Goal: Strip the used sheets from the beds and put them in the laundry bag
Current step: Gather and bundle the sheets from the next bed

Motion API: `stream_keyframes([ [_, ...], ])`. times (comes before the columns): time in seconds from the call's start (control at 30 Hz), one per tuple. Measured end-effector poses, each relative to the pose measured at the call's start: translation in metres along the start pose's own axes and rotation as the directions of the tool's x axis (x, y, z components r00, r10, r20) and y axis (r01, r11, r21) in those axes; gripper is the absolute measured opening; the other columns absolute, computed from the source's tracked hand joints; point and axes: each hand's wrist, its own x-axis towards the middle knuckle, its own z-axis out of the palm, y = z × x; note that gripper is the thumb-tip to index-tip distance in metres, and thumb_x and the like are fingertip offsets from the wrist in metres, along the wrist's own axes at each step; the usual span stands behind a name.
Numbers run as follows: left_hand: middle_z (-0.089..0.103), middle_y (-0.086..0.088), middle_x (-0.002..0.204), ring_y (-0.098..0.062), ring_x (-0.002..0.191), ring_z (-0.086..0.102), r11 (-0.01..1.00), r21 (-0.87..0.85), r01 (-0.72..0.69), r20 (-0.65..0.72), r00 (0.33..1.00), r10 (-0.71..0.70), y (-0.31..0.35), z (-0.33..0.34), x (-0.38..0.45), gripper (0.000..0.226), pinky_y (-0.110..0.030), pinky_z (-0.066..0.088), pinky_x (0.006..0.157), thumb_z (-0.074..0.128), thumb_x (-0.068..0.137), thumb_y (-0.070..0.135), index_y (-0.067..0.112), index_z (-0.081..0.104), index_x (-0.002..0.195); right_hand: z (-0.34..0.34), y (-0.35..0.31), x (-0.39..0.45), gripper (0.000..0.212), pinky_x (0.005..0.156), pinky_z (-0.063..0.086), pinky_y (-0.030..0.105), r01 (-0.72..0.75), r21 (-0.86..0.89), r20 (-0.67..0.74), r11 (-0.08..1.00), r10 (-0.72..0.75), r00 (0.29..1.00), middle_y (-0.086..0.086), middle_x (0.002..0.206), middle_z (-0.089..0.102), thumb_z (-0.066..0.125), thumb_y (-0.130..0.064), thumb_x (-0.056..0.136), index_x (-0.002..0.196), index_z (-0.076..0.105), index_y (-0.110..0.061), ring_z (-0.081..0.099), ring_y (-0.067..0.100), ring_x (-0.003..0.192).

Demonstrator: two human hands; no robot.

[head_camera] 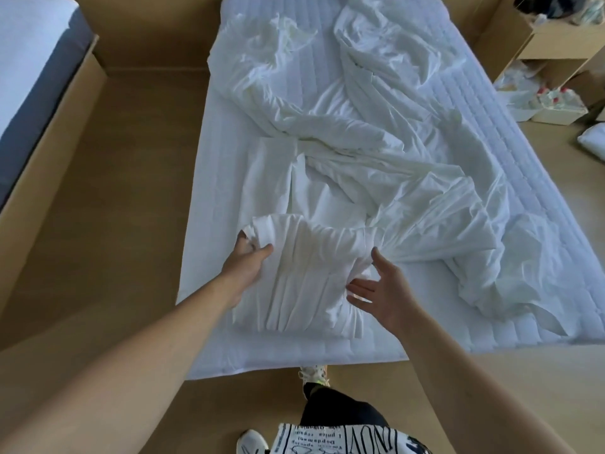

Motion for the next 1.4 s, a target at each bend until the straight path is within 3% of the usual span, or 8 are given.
stream_keyframes([
  [0.2, 0.032, 0.006, 0.165, -0.025, 0.147, 0.039, 0.988, 0.073, 0.138, -0.049, 0.990, -0.134, -0.013, 0.017, 0.052, 0.080, -0.032, 0.037, 0.096, 0.060, 0.101, 0.045, 0.040, 0.009, 0.163, 0.011, -0.007, 0.061, 0.101, 0.118, 0.040, 0.048, 0.117, -0.370, 0.068, 0.921, -0.099, 0.993, -0.004, 0.143, 0.046, 0.075, -0.055, 0.087, 0.165, 0.015, -0.036, 0.045, 0.021, 0.143],
  [0.37, 0.045, 0.008, 0.157, -0.023, 0.141, 0.047, 0.965, 0.086, 0.249, -0.116, 0.964, -0.239, -0.030, 0.013, 0.090, 0.098, -0.037, 0.040, 0.112, 0.064, 0.078, 0.079, 0.034, 0.032, 0.159, 0.015, 0.000, 0.122, 0.097, 0.113, 0.041, 0.049, 0.159, -0.870, 0.045, 0.467, -0.247, 0.968, -0.004, 0.156, 0.046, 0.065, -0.068, 0.087, 0.164, 0.017, -0.032, 0.039, 0.030, 0.144],
  [0.43, 0.040, 0.002, 0.161, -0.027, 0.143, 0.044, 0.951, 0.067, 0.300, -0.172, 0.943, -0.286, -0.036, 0.009, 0.104, 0.106, -0.041, 0.039, 0.115, 0.068, 0.077, 0.078, 0.030, 0.026, 0.162, 0.016, 0.000, 0.143, 0.096, 0.116, 0.037, 0.051, 0.118, -0.888, 0.013, 0.444, -0.234, 0.972, -0.007, 0.163, 0.038, 0.058, -0.070, 0.090, 0.164, 0.011, -0.032, 0.029, 0.029, 0.148],
  [0.73, 0.041, -0.007, 0.158, -0.032, 0.132, 0.052, 0.863, -0.043, 0.504, -0.097, 0.857, -0.506, -0.064, 0.002, 0.140, 0.136, -0.045, 0.050, 0.104, 0.079, 0.060, 0.081, 0.026, 0.009, 0.164, -0.002, 0.007, 0.149, 0.120, 0.124, 0.026, 0.048, 0.083, -0.758, -0.211, 0.647, -0.363, 0.907, -0.002, 0.165, 0.025, 0.079, -0.075, 0.068, 0.161, 0.017, -0.033, 0.024, 0.022, 0.151],
  [0.83, 0.056, -0.003, 0.145, -0.027, 0.119, 0.062, 0.832, -0.102, 0.545, -0.062, 0.831, -0.552, -0.079, 0.001, 0.142, 0.139, -0.043, 0.056, 0.090, 0.083, 0.051, 0.084, 0.026, 0.021, 0.161, -0.029, 0.025, 0.143, 0.130, 0.117, 0.036, 0.044, -0.059, -0.531, -0.316, 0.845, -0.133, 0.939, -0.003, 0.162, 0.032, 0.085, -0.073, 0.060, 0.162, 0.019, -0.030, 0.037, 0.020, 0.146],
  [0.97, 0.068, 0.000, 0.132, -0.026, 0.116, 0.068, 0.833, -0.148, 0.534, 0.015, 0.843, -0.538, -0.094, 0.001, 0.146, 0.120, -0.052, 0.056, 0.099, 0.080, 0.055, 0.086, 0.028, 0.040, 0.153, -0.041, 0.041, 0.142, 0.088, 0.084, 0.053, 0.028, -0.154, -0.287, -0.164, 0.945, 0.110, 0.980, -0.007, 0.140, 0.062, 0.081, -0.064, 0.074, 0.147, 0.044, -0.034, 0.065, 0.010, 0.115],
  [1.23, 0.076, 0.001, 0.120, -0.020, 0.110, 0.073, 0.872, -0.140, 0.469, 0.151, 0.880, -0.450, -0.071, 0.013, 0.121, 0.084, -0.044, 0.053, 0.105, 0.069, 0.075, 0.080, 0.028, 0.058, 0.140, -0.030, 0.036, 0.135, 0.096, 0.105, 0.052, 0.050, -0.153, -0.202, -0.069, 0.967, 0.141, 0.988, -0.008, 0.138, 0.064, 0.076, -0.077, 0.069, 0.150, 0.042, -0.037, 0.066, 0.019, 0.121],
  [1.4, 0.077, -0.001, 0.118, -0.020, 0.110, 0.072, 0.886, -0.101, 0.452, 0.204, 0.881, -0.427, -0.066, 0.007, 0.088, 0.079, -0.041, 0.052, 0.106, 0.066, 0.077, 0.077, 0.023, 0.064, 0.134, -0.028, 0.029, 0.099, 0.052, 0.080, 0.060, 0.042, -0.230, -0.184, -0.011, 0.956, 0.232, 0.973, 0.004, 0.113, 0.078, 0.067, -0.062, 0.089, 0.127, 0.067, -0.026, 0.076, 0.027, 0.101],
])
